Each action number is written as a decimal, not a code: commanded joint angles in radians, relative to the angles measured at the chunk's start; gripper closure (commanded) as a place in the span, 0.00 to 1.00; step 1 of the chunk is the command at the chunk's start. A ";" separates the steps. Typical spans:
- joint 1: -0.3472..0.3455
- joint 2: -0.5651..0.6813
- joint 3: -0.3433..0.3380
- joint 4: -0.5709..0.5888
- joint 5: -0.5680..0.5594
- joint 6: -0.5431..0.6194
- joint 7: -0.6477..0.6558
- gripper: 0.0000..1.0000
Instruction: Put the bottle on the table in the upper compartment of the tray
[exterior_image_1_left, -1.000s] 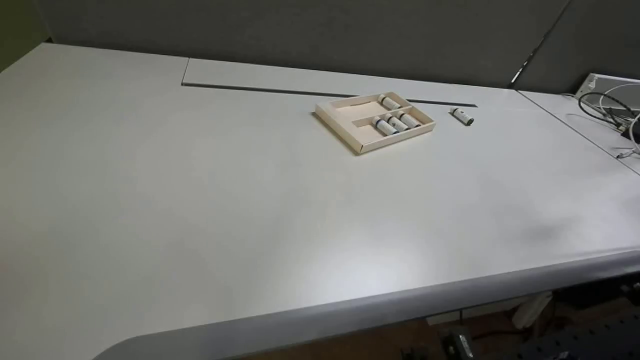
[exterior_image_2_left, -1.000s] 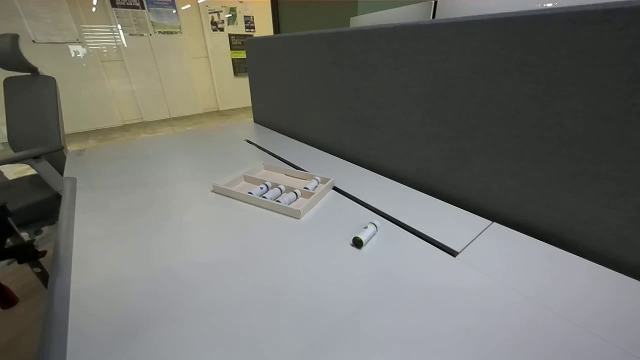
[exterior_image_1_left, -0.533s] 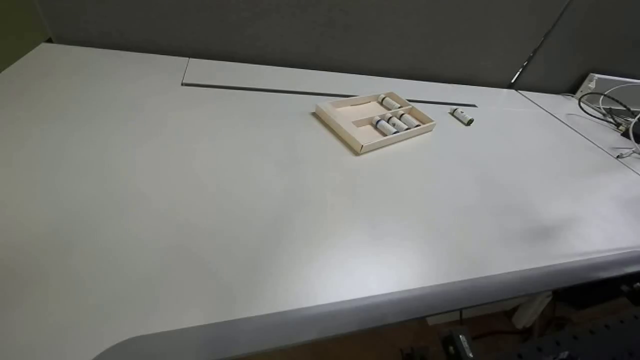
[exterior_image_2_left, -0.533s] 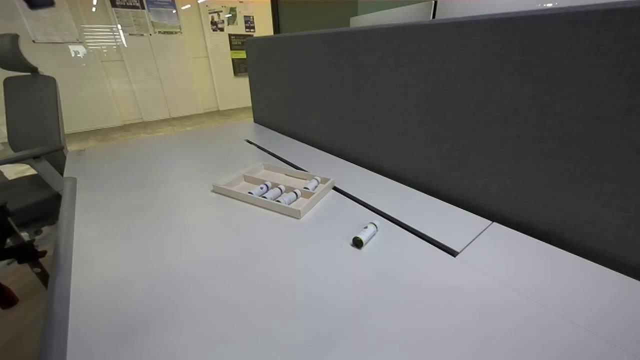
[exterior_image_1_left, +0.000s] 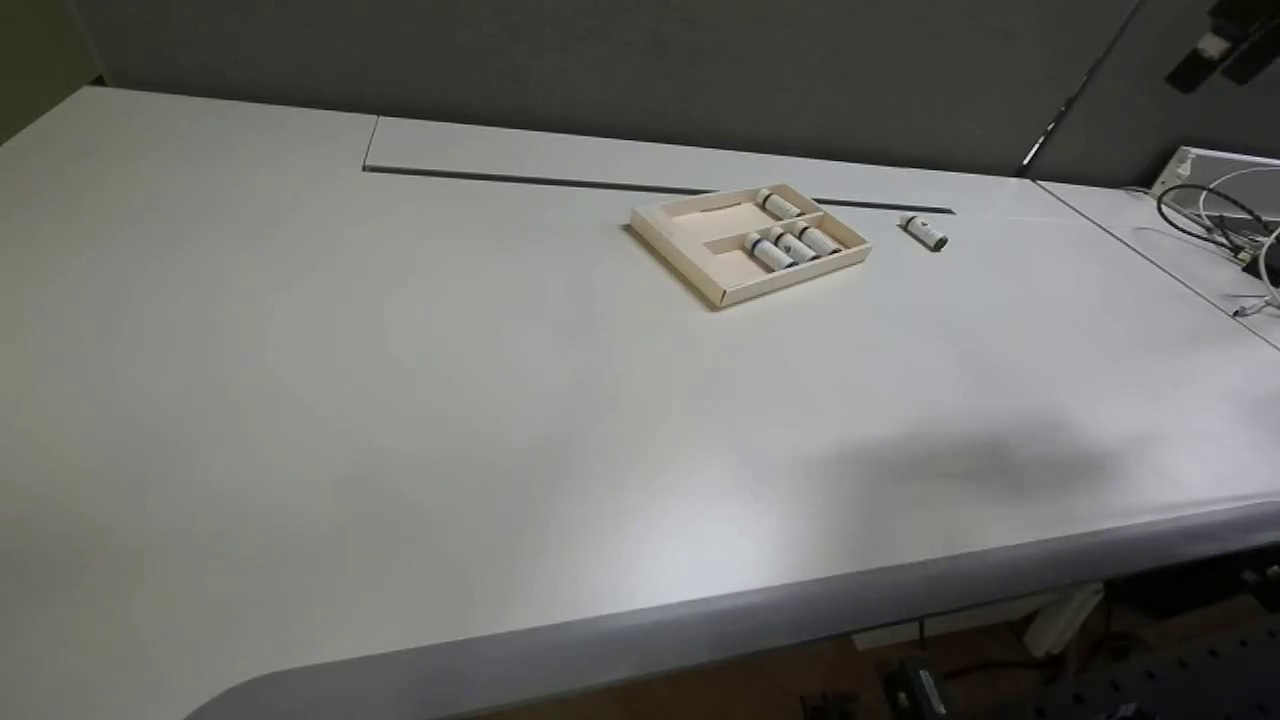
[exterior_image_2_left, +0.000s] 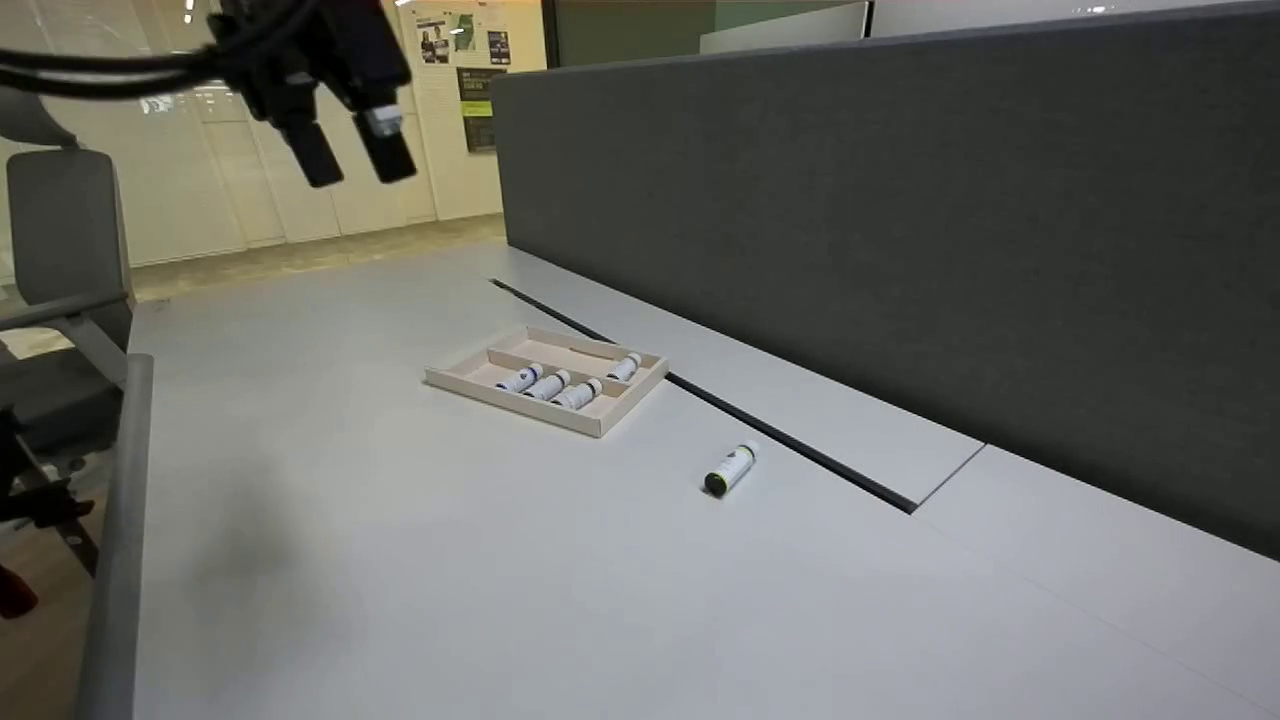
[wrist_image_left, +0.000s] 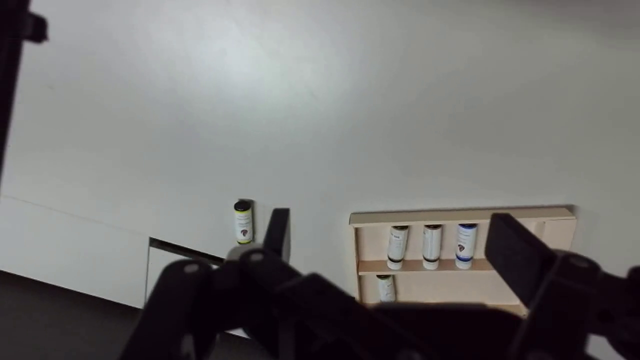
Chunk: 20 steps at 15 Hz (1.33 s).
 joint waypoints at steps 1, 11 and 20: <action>-0.008 0.252 0.002 0.245 0.071 -0.026 -0.127 0.00; -0.123 0.507 0.074 0.519 0.018 -0.053 -0.041 0.00; -0.152 0.570 0.103 0.597 0.065 -0.063 -0.062 0.00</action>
